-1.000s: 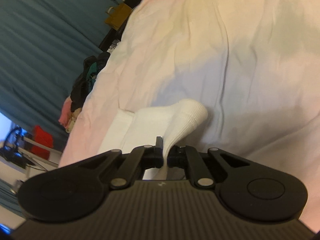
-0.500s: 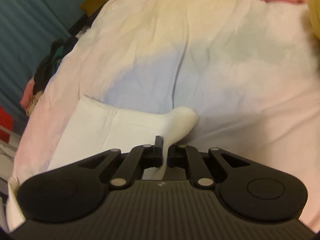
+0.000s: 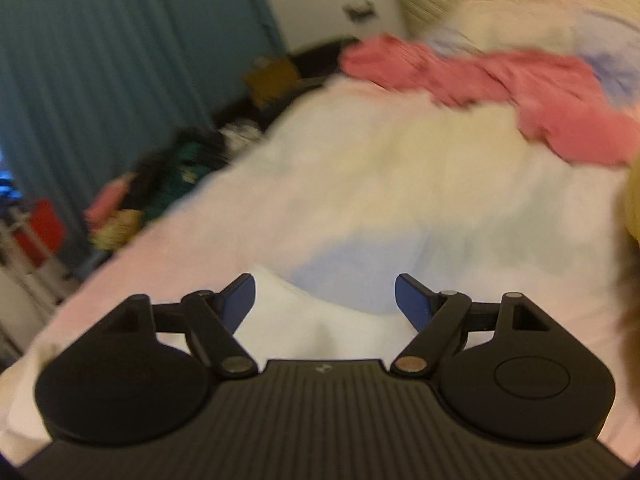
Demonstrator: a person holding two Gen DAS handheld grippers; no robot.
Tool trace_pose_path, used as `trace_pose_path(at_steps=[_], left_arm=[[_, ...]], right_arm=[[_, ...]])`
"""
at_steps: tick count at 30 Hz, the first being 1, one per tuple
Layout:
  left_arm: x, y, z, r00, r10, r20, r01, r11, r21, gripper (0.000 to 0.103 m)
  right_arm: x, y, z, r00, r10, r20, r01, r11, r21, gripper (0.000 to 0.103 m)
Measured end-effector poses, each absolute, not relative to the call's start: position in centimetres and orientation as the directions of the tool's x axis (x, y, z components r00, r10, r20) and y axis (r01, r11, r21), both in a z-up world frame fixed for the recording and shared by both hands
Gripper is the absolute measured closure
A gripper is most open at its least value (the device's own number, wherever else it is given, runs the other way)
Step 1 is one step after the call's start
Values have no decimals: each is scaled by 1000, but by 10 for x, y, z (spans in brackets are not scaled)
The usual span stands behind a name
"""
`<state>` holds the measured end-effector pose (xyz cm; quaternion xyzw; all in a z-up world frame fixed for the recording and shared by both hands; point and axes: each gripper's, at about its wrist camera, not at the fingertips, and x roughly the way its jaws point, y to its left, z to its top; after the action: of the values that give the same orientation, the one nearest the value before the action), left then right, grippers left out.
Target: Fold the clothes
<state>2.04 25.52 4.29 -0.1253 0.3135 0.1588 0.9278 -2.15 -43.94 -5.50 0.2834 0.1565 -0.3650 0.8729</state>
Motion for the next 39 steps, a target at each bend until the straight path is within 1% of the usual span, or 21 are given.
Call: trace_pose_path(at_steps=[2,4,9,13,16,18,24,27,31,34,39], left_arm=[[18,230,57,797,207,-567,-326,938,-116,19],[20,200,69,836,169,-522,-258,961,-101,15],[24,130,80,891,51,-452,-92,993,-71,15],[30,87,79,905,-27,-424,-9,997,-82,14],[37,59,73,905,-73,-419,39,995,-89,14],[41,40,70,905,-93,-414,69,995,-71,14],[51,-7,47,915,-134,-380,135,991,-22,14],[59,-15,27,913,-160,-375,165,986,-19,14],[67,-15,-2,920,-147,-362,164,986,15,14],[72,-5,-17,914,-151,-376,160,987,-6,14],[84,10,-30,904,-124,-409,115,992,-46,14]], right_arm=[[-20,-421,-43,747,-512,-425,660,647,382,23],[-20,-403,-32,815,-442,-374,572,714,404,24],[-17,-354,-13,924,-256,-284,359,837,414,24],[-12,-320,-6,958,-120,-259,221,886,408,24],[-7,-297,-3,965,-57,-255,154,911,381,24],[-3,-285,-5,968,-21,-248,116,920,375,24],[9,-257,-18,968,21,-251,64,943,327,24],[16,-250,-23,966,29,-258,54,950,308,24],[24,-239,-34,965,33,-261,44,958,284,24],[34,-232,-42,962,40,-269,36,961,273,24],[50,-222,-51,960,62,-272,10,967,254,24]])
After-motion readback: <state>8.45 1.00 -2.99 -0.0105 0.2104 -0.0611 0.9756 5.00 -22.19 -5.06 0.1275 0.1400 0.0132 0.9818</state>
